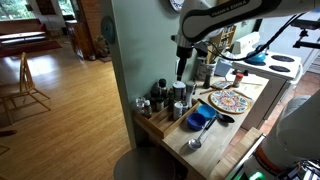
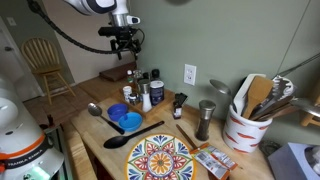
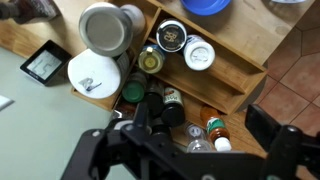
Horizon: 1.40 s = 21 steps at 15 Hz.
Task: Lift the spice shaker with the green lid and put it on the table
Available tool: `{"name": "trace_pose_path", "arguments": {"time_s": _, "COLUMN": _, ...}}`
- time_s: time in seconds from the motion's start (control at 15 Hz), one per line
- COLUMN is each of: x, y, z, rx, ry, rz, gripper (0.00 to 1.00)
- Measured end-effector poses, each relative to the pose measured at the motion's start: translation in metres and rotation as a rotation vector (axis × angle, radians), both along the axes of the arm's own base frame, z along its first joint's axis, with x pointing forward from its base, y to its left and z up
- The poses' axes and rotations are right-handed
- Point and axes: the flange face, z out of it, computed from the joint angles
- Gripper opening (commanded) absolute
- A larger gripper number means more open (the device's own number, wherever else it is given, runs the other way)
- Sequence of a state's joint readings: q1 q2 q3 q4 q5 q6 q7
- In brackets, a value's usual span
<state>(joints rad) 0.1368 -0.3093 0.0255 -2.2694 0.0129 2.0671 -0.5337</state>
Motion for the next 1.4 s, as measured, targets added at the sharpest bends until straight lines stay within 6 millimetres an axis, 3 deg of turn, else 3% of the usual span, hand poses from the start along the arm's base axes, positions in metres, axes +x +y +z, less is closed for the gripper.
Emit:
{"name": "trace_pose_path", "arguments": {"time_s": 0.27, "x": 0.024, "y": 0.002, "z": -0.018, "rx": -0.025, "ry": -0.040, "rz": 0.160, "gripper": 1.00}}
{"name": "trace_pose_path", "arguments": {"time_s": 0.8, "x": 0.024, "y": 0.002, "z": -0.018, "rx": -0.026, "ry": -0.041, "rz": 0.165, "gripper": 1.00}}
{"name": "trace_pose_path", "arguments": {"time_s": 1.4, "x": 0.044, "y": -0.021, "z": -0.066, "rx": 0.059, "ry": -0.066, "rz": 0.343, "gripper": 1.00}}
